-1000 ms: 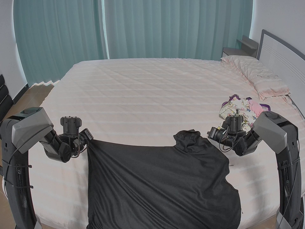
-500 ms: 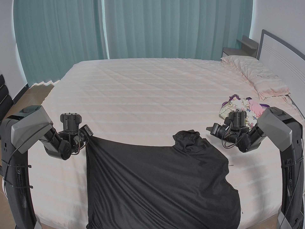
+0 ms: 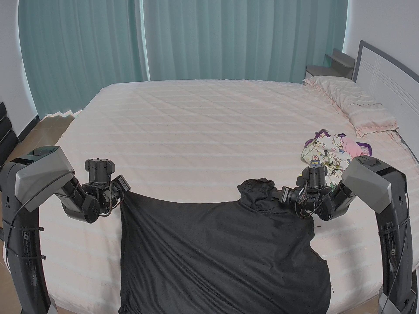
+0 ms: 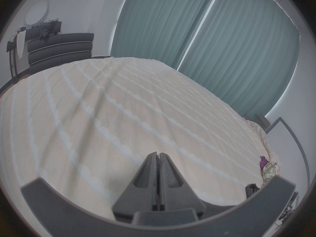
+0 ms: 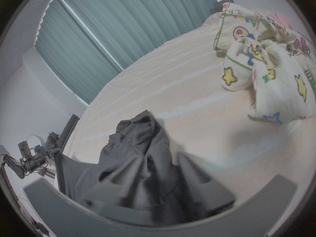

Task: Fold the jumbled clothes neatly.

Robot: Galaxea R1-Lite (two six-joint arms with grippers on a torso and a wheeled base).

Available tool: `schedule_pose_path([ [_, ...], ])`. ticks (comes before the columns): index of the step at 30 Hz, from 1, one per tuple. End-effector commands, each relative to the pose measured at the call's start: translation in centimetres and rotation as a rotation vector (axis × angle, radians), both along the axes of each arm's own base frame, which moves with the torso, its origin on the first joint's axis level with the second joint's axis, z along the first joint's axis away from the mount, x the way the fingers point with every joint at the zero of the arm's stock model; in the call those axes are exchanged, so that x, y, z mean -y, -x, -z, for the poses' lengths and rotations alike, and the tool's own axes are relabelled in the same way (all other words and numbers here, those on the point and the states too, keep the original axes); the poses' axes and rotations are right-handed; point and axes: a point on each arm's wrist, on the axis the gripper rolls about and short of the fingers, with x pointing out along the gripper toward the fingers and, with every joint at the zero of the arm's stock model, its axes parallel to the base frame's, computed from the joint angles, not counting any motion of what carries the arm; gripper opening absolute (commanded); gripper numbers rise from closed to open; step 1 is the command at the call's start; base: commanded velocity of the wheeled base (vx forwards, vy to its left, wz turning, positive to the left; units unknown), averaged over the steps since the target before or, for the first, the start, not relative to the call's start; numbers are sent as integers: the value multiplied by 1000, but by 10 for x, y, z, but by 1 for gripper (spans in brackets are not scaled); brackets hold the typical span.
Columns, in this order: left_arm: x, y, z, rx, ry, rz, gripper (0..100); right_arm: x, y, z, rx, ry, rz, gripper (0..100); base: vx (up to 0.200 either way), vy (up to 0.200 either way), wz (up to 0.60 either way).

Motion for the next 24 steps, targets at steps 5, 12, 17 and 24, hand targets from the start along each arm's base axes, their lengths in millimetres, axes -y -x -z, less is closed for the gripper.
schedule_pose_path([
  [5, 1, -2, -4, 16, -7, -7, 0, 11, -11, -24, 81, -18, 48, 0, 0, 0, 0],
  [12, 0, -5, -9, 17, -17, -14, 0, 33, -26, -84, 243, -36, 121, 0, 0, 0, 0],
  [17, 1, -14, -18, 52, -14, -14, 0, 35, -36, -99, 298, -53, 148, 0, 0, 0, 0],
  [24, 2, -28, -18, 48, -13, -13, 0, 30, -50, -97, 321, -41, 165, 0, 0, 0, 0],
])
